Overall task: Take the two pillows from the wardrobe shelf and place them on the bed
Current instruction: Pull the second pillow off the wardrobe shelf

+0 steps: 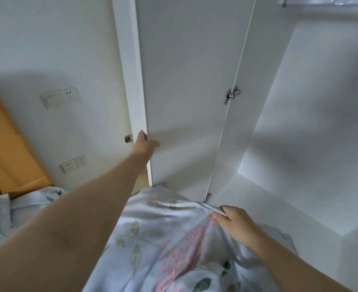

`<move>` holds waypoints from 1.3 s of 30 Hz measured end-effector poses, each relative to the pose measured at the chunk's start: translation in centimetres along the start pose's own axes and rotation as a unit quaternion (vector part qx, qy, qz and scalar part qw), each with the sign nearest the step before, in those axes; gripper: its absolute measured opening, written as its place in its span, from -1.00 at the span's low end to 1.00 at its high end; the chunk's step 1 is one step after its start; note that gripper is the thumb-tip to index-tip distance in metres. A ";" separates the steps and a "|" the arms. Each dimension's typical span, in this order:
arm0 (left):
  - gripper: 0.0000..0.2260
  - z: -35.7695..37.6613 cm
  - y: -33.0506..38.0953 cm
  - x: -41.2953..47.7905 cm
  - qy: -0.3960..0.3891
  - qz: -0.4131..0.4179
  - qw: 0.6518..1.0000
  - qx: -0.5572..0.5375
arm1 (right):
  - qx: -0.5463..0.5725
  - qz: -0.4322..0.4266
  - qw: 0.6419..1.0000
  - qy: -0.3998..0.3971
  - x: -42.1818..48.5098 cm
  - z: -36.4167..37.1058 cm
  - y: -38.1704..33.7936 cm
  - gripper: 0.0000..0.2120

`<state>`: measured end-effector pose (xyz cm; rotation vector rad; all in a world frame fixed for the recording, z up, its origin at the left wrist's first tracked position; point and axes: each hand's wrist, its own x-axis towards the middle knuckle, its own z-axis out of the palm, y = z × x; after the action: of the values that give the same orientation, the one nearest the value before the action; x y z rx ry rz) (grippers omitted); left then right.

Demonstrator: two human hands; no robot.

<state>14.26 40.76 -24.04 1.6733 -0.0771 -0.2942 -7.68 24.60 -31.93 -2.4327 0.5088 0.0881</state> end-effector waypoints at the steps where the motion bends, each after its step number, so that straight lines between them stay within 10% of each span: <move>1: -0.77 0.3 0.1 0.3 -0.003 -0.009 1.000 -0.008 | -0.001 -0.005 1.000 0.000 0.0 -0.1 0.1 -0.59; 13: -0.71 6.6 -1.9 -7.2 0.079 0.031 0.996 0.032 | -0.006 0.037 0.999 -0.012 -2.6 -1.1 4.8 -0.68; 18: -0.80 11.9 -3.2 -12.2 0.019 0.069 0.997 0.017 | -0.053 0.088 0.995 -0.008 -6.8 -2.9 9.1 -0.60; 26: -0.30 23.0 -4.9 -16.8 -0.216 0.097 0.969 0.068 | 0.000 0.183 0.982 0.049 -14.8 -5.6 14.7 -0.63; 32: -0.38 28.4 -3.0 -21.9 -0.442 0.089 0.867 0.211 | 0.019 0.169 0.982 0.084 -17.5 -6.4 15.8 -0.64; 39: -0.63 28.3 -6.0 -25.4 -0.592 0.102 0.640 0.479 | 0.088 0.188 0.967 0.148 -19.5 -6.1 17.5 -0.64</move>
<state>-17.68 19.77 -28.89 2.1441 -1.6632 -1.3226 -32.70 14.93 -33.65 -2.1579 1.0624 -0.1582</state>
